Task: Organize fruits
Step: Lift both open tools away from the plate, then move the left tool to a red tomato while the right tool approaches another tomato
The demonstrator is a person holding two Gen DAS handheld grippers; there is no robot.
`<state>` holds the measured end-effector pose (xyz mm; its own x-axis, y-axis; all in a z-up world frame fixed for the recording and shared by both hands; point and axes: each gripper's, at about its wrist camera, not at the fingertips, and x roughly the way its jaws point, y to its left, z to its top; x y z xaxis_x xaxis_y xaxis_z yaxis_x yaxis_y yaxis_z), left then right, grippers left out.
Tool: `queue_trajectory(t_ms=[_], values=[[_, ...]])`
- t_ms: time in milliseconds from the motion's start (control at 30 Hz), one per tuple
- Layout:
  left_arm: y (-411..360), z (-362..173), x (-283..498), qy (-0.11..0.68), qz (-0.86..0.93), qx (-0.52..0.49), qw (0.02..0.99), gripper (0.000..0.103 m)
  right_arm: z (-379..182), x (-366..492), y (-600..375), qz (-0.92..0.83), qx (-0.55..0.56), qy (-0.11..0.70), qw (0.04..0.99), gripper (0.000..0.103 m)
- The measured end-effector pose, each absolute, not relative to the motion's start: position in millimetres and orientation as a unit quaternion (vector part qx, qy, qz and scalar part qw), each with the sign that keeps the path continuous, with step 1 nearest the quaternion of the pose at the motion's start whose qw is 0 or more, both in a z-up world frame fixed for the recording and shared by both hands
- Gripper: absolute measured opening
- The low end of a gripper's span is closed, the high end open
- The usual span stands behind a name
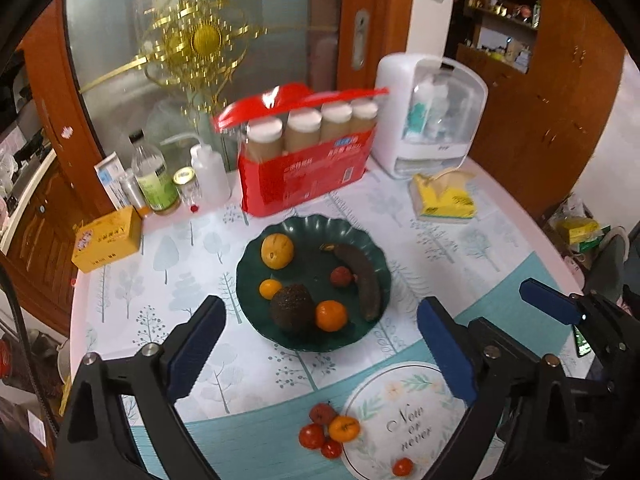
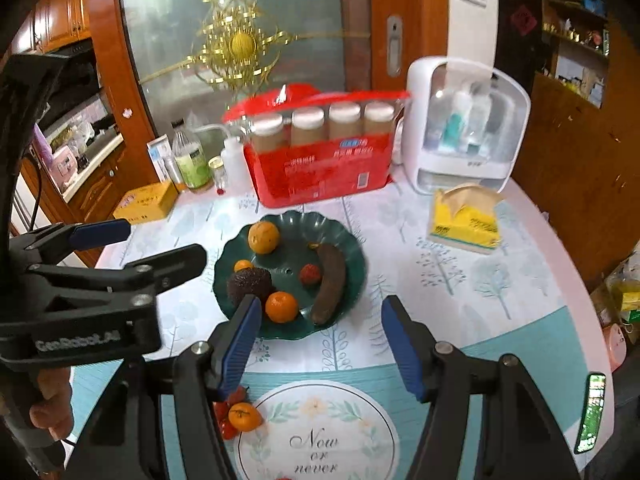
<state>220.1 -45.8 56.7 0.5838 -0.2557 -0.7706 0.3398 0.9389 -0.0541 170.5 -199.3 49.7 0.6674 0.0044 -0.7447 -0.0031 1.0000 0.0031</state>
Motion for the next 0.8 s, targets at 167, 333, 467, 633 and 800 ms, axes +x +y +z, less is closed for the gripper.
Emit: queue_trajectory(t_ms=[167,333,467,633,800], values=[[-41,80,189,0.406,-0.176,0.041,0.896,0.099,72,136,-200,-0.003,-0.005,0.388,0.922,0.069],[-40,88,159,0.397,-0.179,0.043,0.899,0.099,87,104,-196,-0.008,-0.023,0.371,0.928,0.071],[-40,85,138,0.393,-0.176,0.054,0.901,0.100,93,79,-197,-0.011,-0.028,0.361,0.932,0.074],[-36,69,112,0.404,-0.180,0.052,0.895,0.100,85,54,-205,-0.019,-0.020,0.362,0.932,0.076],[-33,38,86,0.410,-0.169,0.060,0.894,0.100,65,40,-219,-0.027,-0.002,0.376,0.926,0.076]])
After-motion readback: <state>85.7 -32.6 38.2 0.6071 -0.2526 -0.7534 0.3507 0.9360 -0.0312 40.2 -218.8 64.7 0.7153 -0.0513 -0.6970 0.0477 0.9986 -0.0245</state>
